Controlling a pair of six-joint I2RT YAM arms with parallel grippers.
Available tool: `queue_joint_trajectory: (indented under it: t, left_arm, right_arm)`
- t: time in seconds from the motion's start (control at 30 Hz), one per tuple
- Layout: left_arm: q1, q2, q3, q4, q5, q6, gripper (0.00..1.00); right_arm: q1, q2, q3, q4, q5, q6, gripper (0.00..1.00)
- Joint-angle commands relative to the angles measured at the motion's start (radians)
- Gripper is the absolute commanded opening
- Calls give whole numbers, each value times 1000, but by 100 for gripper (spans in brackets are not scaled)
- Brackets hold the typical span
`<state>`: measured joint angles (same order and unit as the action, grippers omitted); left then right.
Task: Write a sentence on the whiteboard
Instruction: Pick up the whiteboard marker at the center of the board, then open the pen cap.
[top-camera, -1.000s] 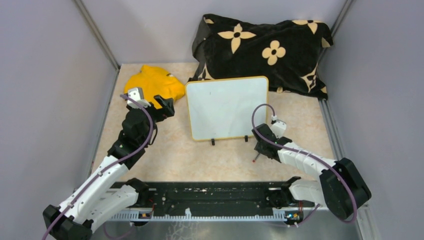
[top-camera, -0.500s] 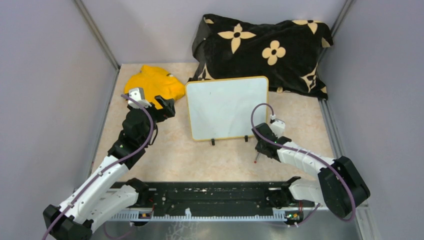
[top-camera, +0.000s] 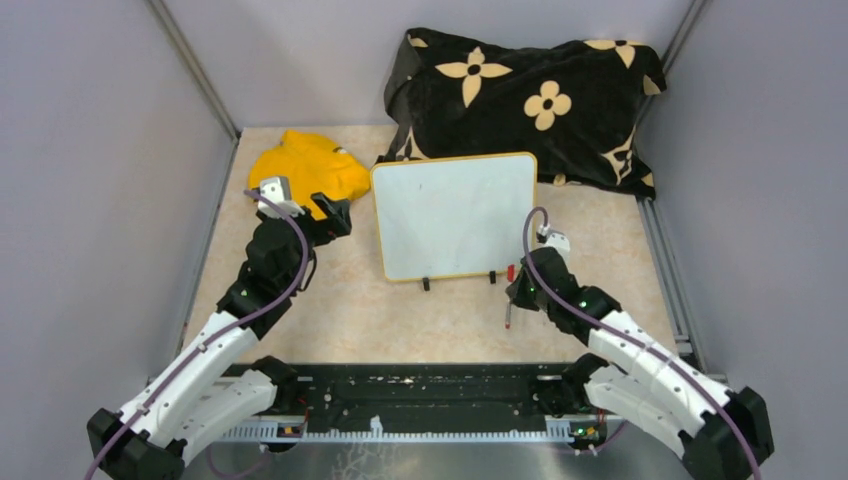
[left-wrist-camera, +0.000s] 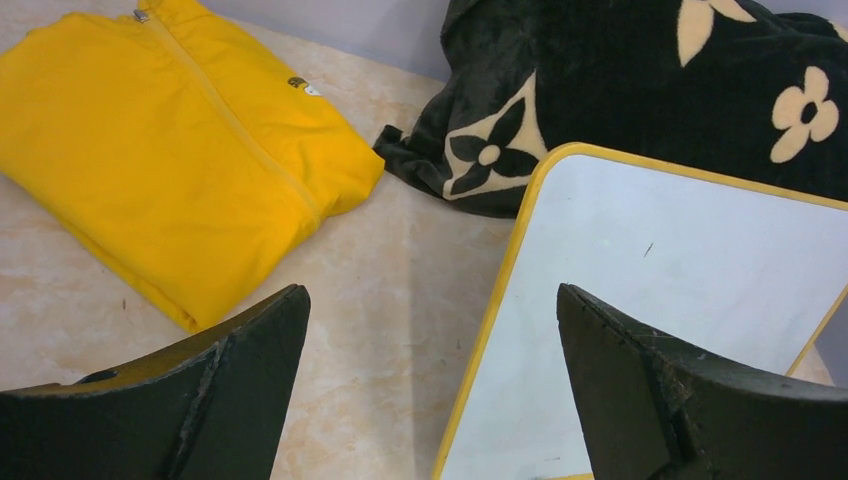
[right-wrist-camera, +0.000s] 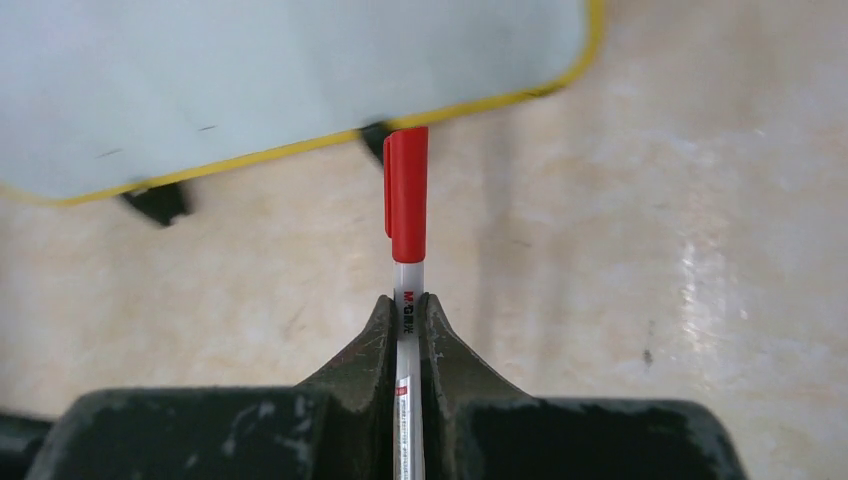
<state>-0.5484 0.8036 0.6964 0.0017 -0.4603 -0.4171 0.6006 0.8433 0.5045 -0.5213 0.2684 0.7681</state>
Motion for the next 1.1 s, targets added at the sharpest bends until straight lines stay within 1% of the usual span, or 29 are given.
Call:
queue_joint_trajectory:
  t: [0.0,0.13,0.23,0.3,0.4,0.5,0.67,0.83,0.93,1.07]
  left_arm:
    - [-5,-15,-21,73,42,21,99]
    - [-7,-23,-35,123,158,32,99]
    - [-7,-8,-16,115,222,1,99]
    - [-7,6,36,94,319,-19,99]
    - [-6,20,86,105,532,-66,99]
    - [-6,25,109,169,724,-124,99]
    - [-7,49,87,333,939,-256,99]
    - [-6,94,66,526,1105,-351,99]
    - [-6,140,84,568,1177,-379,98]
    - [-6,211,116,602,1282,-407,93]
  right_arm:
    - [31,-105,112,66,-244,-215,0]
    - [62,-142,175,151,-371,-312,0]
    - [76,-147,184,290,-464,-332,0]
    - [91,-132,186,398,-511,-326,0]
    - [131,-112,173,571,-535,-312,0]
    - [145,-90,163,697,-569,-292,0]
    - [153,-63,135,897,-598,-215,0]
    - [161,-53,147,965,-595,-196,0]
    - [167,-48,154,990,-619,-189,0]
    - [194,-36,163,997,-614,-189,0]
